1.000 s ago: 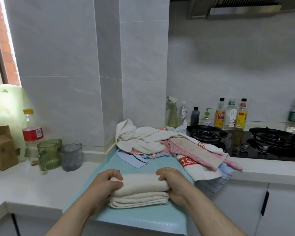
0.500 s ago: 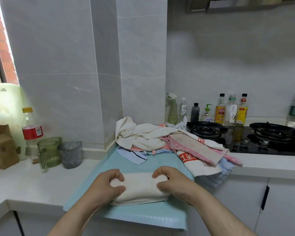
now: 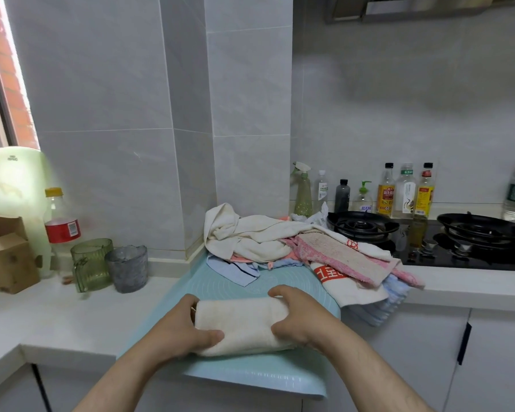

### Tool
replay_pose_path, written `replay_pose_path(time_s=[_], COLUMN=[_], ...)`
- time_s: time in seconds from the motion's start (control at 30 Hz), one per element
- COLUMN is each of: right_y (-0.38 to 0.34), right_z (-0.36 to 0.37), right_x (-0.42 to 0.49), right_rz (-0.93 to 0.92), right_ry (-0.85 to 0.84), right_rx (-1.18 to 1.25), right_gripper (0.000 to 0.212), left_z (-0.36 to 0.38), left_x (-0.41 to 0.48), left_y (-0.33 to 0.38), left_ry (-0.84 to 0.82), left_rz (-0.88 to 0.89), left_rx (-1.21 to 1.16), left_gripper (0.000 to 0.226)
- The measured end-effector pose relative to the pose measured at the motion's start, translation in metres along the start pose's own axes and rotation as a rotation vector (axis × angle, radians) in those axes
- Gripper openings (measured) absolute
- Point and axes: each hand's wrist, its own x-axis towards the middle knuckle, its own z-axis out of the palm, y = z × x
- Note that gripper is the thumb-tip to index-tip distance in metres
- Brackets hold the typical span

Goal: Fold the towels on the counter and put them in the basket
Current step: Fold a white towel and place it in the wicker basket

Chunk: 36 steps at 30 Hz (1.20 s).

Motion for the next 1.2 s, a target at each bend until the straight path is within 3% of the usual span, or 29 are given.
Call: replay_pose_path(time_s=[0.17, 0.3, 0.53, 0.7, 0.83, 0.93, 1.03, 1.2], right_y=[0.005, 0.02, 0.017, 0.02, 0.022, 0.021, 0.02, 0.025], right_z=[-0.005, -0.006, 0.003, 0.029, 0.031, 0.029, 0.027, 0.027], right_x=[-0.006, -0.014, 0.013, 0.037, 0.039, 0.036, 0.035, 0.04], right_rz=[0.081, 0.038, -0.078, -0.071, -0.045, -0.025, -0.01, -0.012], right_ry=[0.013, -0.045, 0.118, 0.275, 0.263, 0.171, 0.138, 0.163], right_rx=[-0.064, 0.263, 0.654, 0.628, 0.66, 0.787, 0.809, 0.938], right_gripper=[0.065, 0.046, 0.052, 0.031, 0.026, 0.032, 0.052, 0.051], left_z=[0.004, 0.009, 0.012, 0.018, 0.018, 0.022, 0.023, 0.021], left_x=[-0.004, -0.002, 0.025, 0.04, 0.045, 0.046, 0.045, 0.044], left_y=[-0.002, -0.005, 0.003, -0.006, -0.015, -0.018, -0.017, -0.014], left_ry=[0.043, 0.093, 0.227, 0.225, 0.184, 0.237, 0.239, 0.146], left_rz=[0.095, 0.156, 0.141, 0.123, 0.132, 0.179, 0.169, 0.119], left_rx=[-0.122, -0.324, -0.643, -0.694, -0.708, -0.626, -0.609, -0.717], left_gripper=[0.056, 0.057, 0.051, 0.032, 0.053, 0.052, 0.047, 0.045])
